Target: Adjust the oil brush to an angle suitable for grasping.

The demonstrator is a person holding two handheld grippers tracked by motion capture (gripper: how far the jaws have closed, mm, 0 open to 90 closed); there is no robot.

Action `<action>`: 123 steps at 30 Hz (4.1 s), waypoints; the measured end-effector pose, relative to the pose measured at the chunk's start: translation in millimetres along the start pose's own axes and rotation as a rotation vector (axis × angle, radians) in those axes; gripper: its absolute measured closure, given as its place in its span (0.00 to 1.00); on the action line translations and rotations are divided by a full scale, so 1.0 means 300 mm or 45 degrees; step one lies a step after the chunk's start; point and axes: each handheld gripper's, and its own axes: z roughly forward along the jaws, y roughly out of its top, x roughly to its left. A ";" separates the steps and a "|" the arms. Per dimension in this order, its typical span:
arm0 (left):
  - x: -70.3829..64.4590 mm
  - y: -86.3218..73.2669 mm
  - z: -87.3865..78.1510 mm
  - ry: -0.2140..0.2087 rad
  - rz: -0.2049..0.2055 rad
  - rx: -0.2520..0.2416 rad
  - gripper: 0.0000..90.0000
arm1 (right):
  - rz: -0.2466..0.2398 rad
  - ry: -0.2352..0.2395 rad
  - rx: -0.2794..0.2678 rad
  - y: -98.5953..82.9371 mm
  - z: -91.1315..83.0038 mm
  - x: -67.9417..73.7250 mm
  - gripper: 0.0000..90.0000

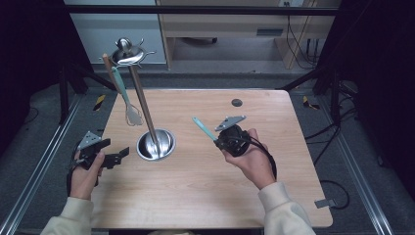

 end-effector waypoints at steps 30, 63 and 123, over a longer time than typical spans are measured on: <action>-0.001 -0.004 0.001 -0.007 -0.002 -0.002 0.09 | 0.026 0.049 -0.236 0.171 -0.012 0.113 0.92; -0.005 -0.004 0.001 -0.020 0.003 -0.006 0.09 | 0.030 0.039 -0.538 0.328 -0.125 0.208 0.92; -0.013 -0.004 0.003 -0.038 0.004 -0.010 0.09 | 0.097 0.023 -0.692 0.435 -0.052 0.244 0.92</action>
